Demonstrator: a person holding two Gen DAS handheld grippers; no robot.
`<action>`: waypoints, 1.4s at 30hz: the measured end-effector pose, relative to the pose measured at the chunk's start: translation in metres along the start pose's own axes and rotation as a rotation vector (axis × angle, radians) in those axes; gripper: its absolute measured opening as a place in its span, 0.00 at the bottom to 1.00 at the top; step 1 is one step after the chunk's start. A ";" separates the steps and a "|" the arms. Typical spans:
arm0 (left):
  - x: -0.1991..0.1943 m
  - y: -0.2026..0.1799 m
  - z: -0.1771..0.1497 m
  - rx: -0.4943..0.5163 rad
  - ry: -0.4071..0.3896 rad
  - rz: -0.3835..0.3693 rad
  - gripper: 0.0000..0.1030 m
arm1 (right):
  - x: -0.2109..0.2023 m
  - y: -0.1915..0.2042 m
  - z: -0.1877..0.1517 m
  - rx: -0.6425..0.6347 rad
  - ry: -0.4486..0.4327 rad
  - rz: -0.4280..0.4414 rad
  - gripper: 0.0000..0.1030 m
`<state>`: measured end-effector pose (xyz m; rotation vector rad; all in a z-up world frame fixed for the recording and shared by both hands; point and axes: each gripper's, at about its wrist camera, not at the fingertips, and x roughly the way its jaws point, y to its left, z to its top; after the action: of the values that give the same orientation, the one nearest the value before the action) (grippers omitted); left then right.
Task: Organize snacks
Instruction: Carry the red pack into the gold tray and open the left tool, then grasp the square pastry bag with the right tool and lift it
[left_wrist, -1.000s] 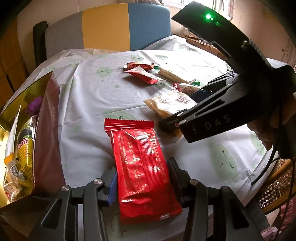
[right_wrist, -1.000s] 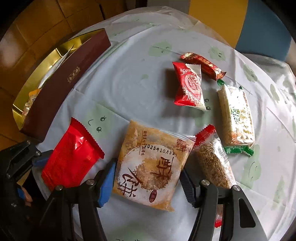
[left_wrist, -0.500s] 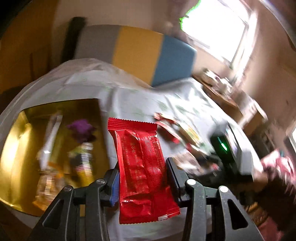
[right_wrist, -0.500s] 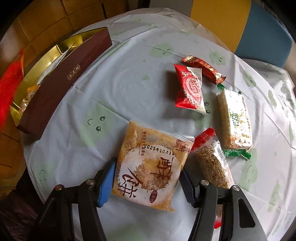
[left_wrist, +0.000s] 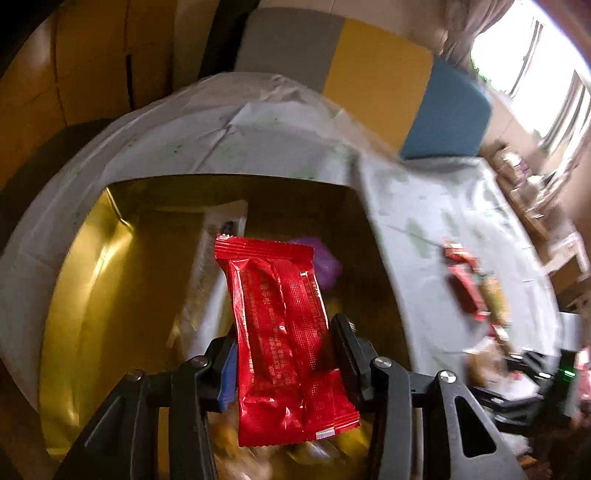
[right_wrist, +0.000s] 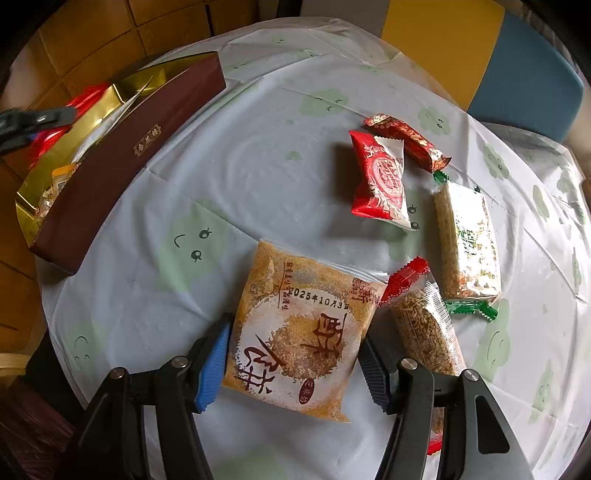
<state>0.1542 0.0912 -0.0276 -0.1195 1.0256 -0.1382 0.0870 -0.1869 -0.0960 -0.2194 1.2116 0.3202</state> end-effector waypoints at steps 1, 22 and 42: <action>0.006 0.001 0.003 0.011 0.009 0.013 0.45 | 0.000 0.000 0.000 0.000 0.000 0.001 0.62; -0.041 -0.015 -0.042 -0.004 -0.099 0.162 0.59 | 0.005 -0.004 0.002 0.023 0.001 -0.029 0.75; -0.044 -0.032 -0.077 0.007 -0.070 0.160 0.59 | 0.001 0.013 0.003 -0.036 -0.016 -0.047 0.61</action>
<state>0.0638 0.0650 -0.0246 -0.0353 0.9604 0.0075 0.0853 -0.1732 -0.0963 -0.2754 1.1836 0.3025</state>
